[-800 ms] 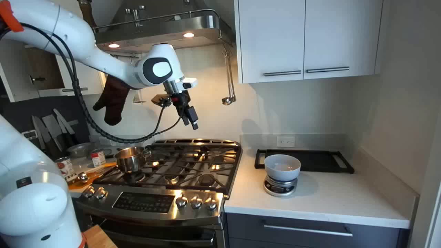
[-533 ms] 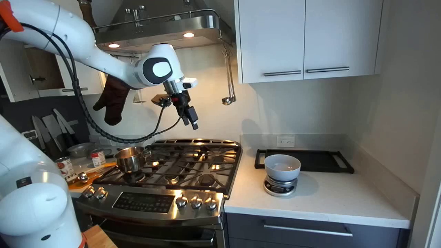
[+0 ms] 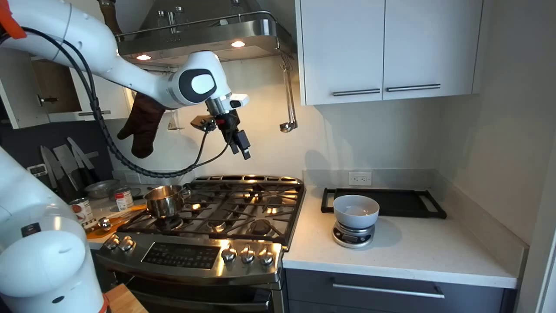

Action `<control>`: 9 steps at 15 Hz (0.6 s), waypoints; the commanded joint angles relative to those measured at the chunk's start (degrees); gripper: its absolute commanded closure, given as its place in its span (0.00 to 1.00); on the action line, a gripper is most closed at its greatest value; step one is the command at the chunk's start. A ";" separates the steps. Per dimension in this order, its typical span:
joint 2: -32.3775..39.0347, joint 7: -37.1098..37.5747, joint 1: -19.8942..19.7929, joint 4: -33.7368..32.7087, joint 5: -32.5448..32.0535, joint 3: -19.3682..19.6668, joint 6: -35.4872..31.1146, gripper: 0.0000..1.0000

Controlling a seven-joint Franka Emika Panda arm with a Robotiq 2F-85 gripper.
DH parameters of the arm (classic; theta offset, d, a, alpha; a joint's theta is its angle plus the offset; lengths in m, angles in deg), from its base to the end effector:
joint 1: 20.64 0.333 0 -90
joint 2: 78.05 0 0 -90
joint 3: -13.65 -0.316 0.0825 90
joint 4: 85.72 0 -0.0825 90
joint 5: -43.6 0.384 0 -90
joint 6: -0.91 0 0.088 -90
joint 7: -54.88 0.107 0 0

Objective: Push a button on the range hood

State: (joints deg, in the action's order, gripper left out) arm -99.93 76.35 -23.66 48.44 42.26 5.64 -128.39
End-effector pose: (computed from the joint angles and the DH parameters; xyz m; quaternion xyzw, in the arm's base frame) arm 0.4594 0.0441 0.5094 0.9791 -0.1369 0.1504 0.0021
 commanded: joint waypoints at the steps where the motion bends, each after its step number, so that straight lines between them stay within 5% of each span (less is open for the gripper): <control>1: -6.22 -3.76 2.10 0.03 2.88 2.61 -0.32 0.00; 9: -22.41 -16.39 7.92 2.83 11.99 6.92 -3.79 0.00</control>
State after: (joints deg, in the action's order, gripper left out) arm -115.26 64.17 -18.85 47.73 51.11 11.10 -129.39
